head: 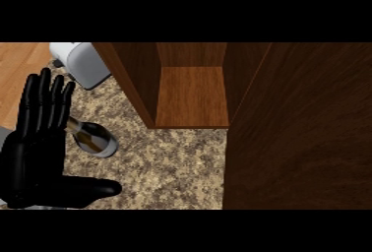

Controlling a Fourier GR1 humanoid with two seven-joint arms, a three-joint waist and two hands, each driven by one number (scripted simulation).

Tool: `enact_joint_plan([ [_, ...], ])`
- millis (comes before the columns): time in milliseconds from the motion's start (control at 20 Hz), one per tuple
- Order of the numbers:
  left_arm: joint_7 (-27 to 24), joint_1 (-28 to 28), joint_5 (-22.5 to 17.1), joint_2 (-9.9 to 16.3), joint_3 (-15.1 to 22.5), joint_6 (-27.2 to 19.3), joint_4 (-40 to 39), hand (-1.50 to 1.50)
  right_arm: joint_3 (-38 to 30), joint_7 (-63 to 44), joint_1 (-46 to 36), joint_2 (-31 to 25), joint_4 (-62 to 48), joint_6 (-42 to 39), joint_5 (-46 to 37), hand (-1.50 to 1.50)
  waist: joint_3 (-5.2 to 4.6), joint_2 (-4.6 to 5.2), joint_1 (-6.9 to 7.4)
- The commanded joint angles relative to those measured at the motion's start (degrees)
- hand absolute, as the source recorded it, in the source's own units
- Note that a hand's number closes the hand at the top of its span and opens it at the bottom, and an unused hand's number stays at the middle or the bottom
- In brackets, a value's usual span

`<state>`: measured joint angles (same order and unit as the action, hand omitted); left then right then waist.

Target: Pick up the wine, place it into the cabinet and close the cabinet

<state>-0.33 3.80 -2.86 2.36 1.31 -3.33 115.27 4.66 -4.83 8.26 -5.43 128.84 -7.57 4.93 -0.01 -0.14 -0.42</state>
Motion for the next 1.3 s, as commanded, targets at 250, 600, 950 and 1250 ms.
enact_joint_plan([
  [250, 7.29, 2.95, 0.61, -2.32, 9.10, -10.42, 2.95, -1.50, 1.12, -10.60, 3.34, -1.39, 11.59, -2.25, 7.14, -1.50, 0.02, 0.05, 0.14],
  [600, 18.93, 7.47, 5.91, -2.35, 13.32, -15.83, 10.04, -1.50, 5.56, -17.98, -0.78, 0.82, 15.13, 2.44, 2.06, -1.50, 0.02, 0.00, 0.29],
  [950, 14.55, 8.32, 8.62, -2.35, 21.23, -23.52, 4.02, -1.50, 3.74, -23.16, -6.05, 0.41, 15.29, 3.85, 4.48, -1.50, 0.00, 0.06, 0.18],
  [1250, 25.24, 14.94, 11.87, -2.36, 18.17, -25.47, 7.25, -1.50, 0.04, -26.29, -7.45, -1.06, 17.15, 3.65, 7.82, -1.50, 0.02, 0.05, 0.23],
])
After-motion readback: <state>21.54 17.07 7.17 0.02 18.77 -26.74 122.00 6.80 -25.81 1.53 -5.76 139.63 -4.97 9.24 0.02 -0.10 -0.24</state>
